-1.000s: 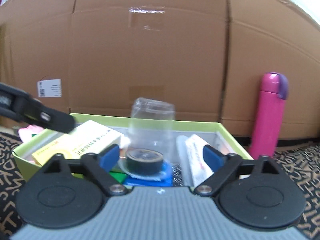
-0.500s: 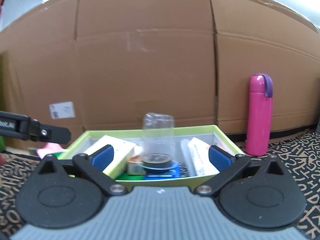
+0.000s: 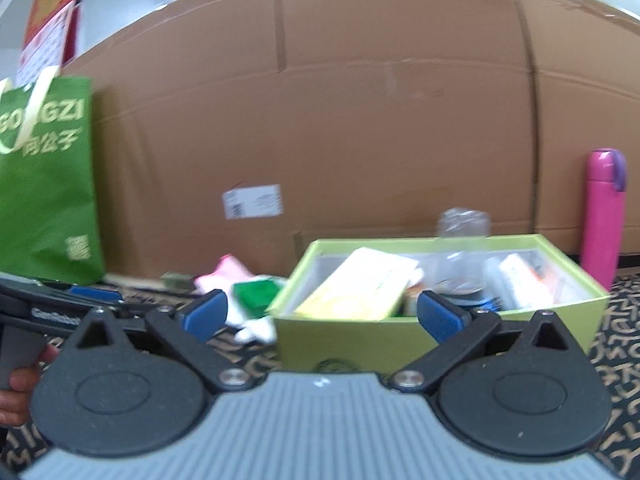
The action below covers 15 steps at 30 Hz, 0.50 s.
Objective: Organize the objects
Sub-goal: 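Withdraw both tools from the lime-green box back toward the mat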
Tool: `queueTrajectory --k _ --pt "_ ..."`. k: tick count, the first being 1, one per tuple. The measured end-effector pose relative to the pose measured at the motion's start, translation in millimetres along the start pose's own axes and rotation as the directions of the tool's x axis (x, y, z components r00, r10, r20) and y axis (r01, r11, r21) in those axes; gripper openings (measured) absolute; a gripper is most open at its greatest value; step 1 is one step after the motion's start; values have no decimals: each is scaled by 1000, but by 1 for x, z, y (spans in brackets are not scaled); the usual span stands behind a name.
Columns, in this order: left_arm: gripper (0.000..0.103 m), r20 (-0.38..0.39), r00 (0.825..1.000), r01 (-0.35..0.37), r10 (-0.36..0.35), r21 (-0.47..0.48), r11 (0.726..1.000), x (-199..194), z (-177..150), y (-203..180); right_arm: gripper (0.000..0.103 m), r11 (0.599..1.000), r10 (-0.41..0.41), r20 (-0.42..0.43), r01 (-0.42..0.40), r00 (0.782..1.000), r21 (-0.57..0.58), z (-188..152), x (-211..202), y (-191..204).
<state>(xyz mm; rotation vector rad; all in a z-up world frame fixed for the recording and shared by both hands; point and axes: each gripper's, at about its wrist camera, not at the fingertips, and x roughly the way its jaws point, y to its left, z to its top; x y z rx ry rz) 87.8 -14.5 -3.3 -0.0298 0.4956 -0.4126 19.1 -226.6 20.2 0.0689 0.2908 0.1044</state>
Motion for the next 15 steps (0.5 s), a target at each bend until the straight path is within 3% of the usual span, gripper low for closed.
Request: queueTrajectory --k 6,10,15 --pt "99 -46 993 -108 105 -66 992 -1 -7 49 102 992 101 -84 -107 991 -61 -16 19 41" --pt "99 -41 991 -130 125 -136 982 -9 -4 74 86 982 136 -116 -150 984 -119 -14 36 66" --pt "99 -19 988 -153 152 -165 974 -11 2 92 78 968 153 -143 -178 978 -179 -5 73 93"
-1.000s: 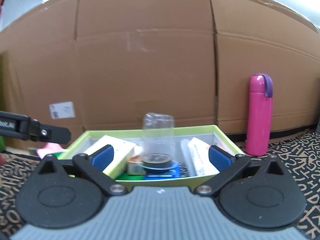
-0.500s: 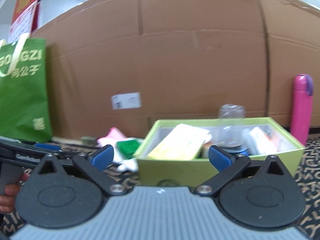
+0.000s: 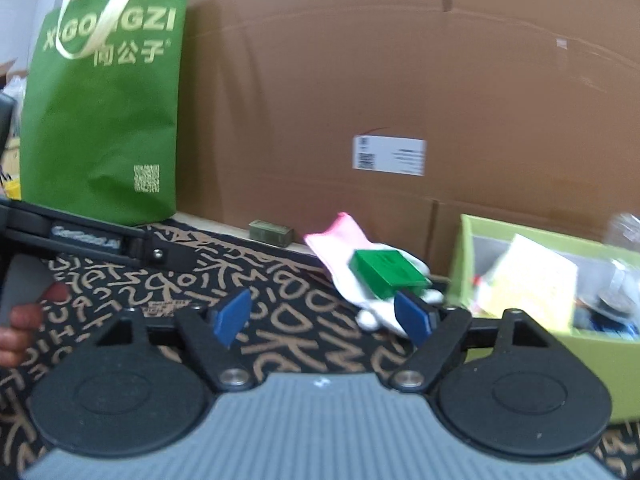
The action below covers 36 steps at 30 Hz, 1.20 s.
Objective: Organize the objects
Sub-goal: 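Withdraw both tools from the lime-green box back toward the mat, then grasp the white-pink glove with left tool while right tool grasps the green box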
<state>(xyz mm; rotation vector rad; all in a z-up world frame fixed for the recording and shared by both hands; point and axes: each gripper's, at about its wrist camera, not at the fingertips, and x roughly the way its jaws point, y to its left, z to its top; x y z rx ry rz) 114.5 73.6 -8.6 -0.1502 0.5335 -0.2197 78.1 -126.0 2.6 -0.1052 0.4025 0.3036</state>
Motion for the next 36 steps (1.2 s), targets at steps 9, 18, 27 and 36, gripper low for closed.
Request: queueTrajectory --k 9,18,27,36 --pt "99 10 1000 -29 28 53 998 20 15 8 75 947 -244 -96 215 965 -238 11 113 23" --pt "99 -59 998 -4 1 -46 999 38 4 39 32 890 -375 -127 319 918 -327 7 149 9" --pt "99 -35 998 45 -48 -84 995 34 2 41 29 909 -142 -77 99 987 -404 -36 37 61" --pt "99 -51 993 107 -107 -2 994 14 -10 30 74 965 123 -152 -154 981 -214 -40 -23 62"
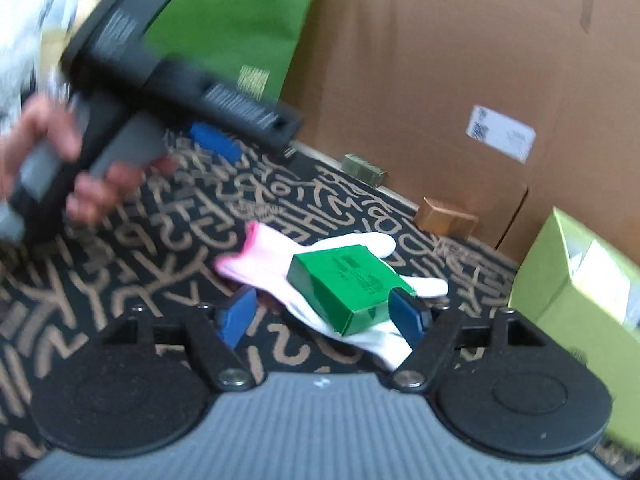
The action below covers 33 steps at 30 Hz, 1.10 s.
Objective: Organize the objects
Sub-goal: 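Grasp the white-pink glove with left tool while right tool grasps the green box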
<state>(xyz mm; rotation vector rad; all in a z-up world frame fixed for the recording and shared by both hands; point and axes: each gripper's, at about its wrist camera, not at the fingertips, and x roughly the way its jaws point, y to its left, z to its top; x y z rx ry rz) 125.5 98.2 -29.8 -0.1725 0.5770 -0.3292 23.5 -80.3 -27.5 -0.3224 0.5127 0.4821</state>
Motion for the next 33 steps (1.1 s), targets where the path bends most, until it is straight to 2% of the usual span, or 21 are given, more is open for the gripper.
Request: queueTrajectory --k 2,5,7,9,10,13,17,20,24,26,27,28,29,30,31,32,33 --pt "99 -21 1000 4 -3 22 1000 -1 -2 -2 74 997 25 22 -26 999 66 5 0 -13" --pt "99 -46 999 15 -13 53 998 -2 -3 -5 74 993 47 51 -52 998 103 10 15 -30" --pt "99 -54 998 44 -40 78 996 -5 -4 -7 89 990 93 59 -99 994 102 10 29 -36" --pt "99 -61 996 68 -62 105 992 -7 -4 -9 89 990 93 28 -96 995 105 10 44 -38" --pt "99 -61 995 80 -73 122 989 -8 -5 -11 82 987 103 -1 -102 995 122 11 48 -41" --pt "99 -68 991 126 -116 168 978 -11 -7 -15 82 983 116 31 -120 993 137 8 37 -42" --pt "99 -114 974 216 -194 225 950 -7 -10 -26 82 994 39 84 -47 996 94 -5 0 -37" --pt "99 -165 958 273 -233 296 915 7 -12 -44 82 994 -36 63 29 997 106 -20 -26 -43" --pt "99 -230 956 261 -181 393 881 35 -20 -70 83 978 -113 4 110 994 179 -41 -51 -60" --pt "101 -281 945 272 -170 380 884 46 -26 -79 83 969 -135 -24 138 990 204 -51 -59 -66" --pt "101 -256 952 261 -168 391 882 43 -31 -83 84 965 -145 -43 151 988 215 -56 -62 -68" --pt "101 -268 948 277 -174 419 865 41 -36 -91 85 963 -144 -60 154 988 221 -59 -62 -69" --pt "95 -264 950 277 -168 465 841 37 -42 -100 86 963 -132 -77 146 988 225 -64 -62 -70" --pt "72 -250 952 282 -178 483 829 30 -46 -105 87 963 -120 -89 138 989 230 -68 -61 -70" --pt "60 -277 938 319 -208 462 828 26 -44 -107 87 963 -111 -106 133 988 235 -70 -60 -70" --pt "47 -295 931 331 -215 434 838 24 -42 -109 87 962 -114 -106 136 988 235 -70 -60 -70" --pt "45 -306 930 322 -202 418 849 23 -40 -110 88 964 -108 -97 128 989 235 -68 -61 -70"
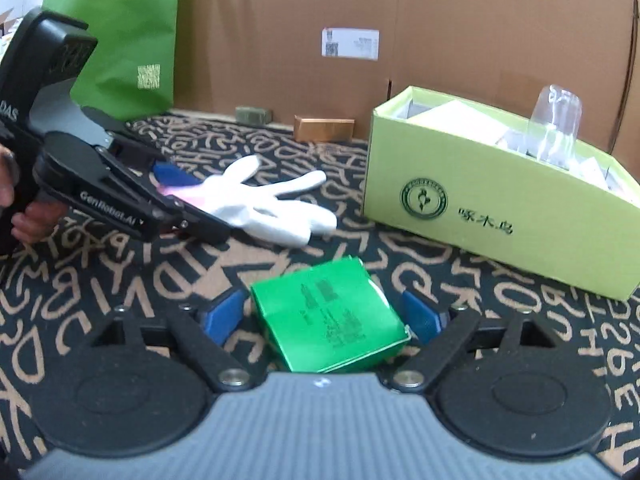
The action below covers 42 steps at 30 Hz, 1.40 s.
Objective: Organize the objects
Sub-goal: 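Grasp the white-pink glove with left tool while right tool grasps the green box, then carry the glove and green box into the lime-green box and release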
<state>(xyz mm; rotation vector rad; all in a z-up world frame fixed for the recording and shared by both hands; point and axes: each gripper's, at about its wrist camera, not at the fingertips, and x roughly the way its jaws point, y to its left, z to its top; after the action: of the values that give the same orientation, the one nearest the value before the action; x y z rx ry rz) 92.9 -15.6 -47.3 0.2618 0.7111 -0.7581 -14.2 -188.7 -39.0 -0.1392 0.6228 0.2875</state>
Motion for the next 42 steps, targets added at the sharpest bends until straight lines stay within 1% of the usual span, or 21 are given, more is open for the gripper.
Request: queueTrajectory --k 2,4,5,6,9,11,12,15,23,25,26,27,29,32,35,39,42 --pt "45 -11 1000 -9 9 -20 1000 1 2 -1 89 1000 22 3 -22 1000 -14 1 1 2" --pt "54 -7 1000 -26 26 -33 999 2 2 -4 90 999 17 -9 -17 1000 -47 1 4 5" --pt "61 -7 999 -33 33 -42 999 3 2 -5 90 998 12 -18 -13 1000 -58 1 5 5" --pt "66 -9 999 -38 38 -47 998 4 3 -8 91 998 10 -21 -11 1000 -58 1 5 5" --pt "73 -30 996 -83 82 -51 995 9 10 -16 91 999 8 -30 -9 1000 -34 0 5 2" --pt "74 -46 992 -120 118 -47 992 12 14 -20 89 1000 -1 -29 0 1000 -27 -1 5 2" --pt "74 -59 990 -134 130 -55 990 12 16 -21 87 1000 -8 -26 7 1000 -28 -1 4 3" --pt "72 -73 987 -147 141 -81 986 15 20 -18 76 999 -23 -18 22 1000 -30 -2 3 3" --pt "73 -68 984 -167 162 -91 982 15 19 -22 70 1000 -24 -14 24 1000 -18 -2 2 3" --pt "66 -66 986 -160 154 -88 983 15 19 -21 67 999 -28 -11 28 1000 -17 -2 2 3" --pt "52 -64 986 -157 152 -83 984 14 20 -22 67 999 -31 -9 31 999 -15 -2 1 4" --pt "31 -59 987 -152 148 -77 985 12 20 -23 66 999 -35 -6 35 999 -12 -3 1 4" --pt "22 -58 988 -145 141 -73 987 9 22 -24 65 1000 -31 0 31 1000 2 -3 -1 4" --pt "17 -57 991 -128 123 -90 988 5 22 -23 63 999 -12 17 11 1000 40 -4 -6 1" --pt "15 -45 996 -80 74 -135 988 -5 26 -20 62 996 2 36 -6 999 88 -6 -14 -5" --pt "15 31 999 -35 39 -122 992 -29 46 -28 62 993 -15 91 4 996 118 -2 -35 -15" --pt "15 105 994 6 6 -110 994 -42 73 -35 62 991 -63 161 42 985 125 9 -53 -29"
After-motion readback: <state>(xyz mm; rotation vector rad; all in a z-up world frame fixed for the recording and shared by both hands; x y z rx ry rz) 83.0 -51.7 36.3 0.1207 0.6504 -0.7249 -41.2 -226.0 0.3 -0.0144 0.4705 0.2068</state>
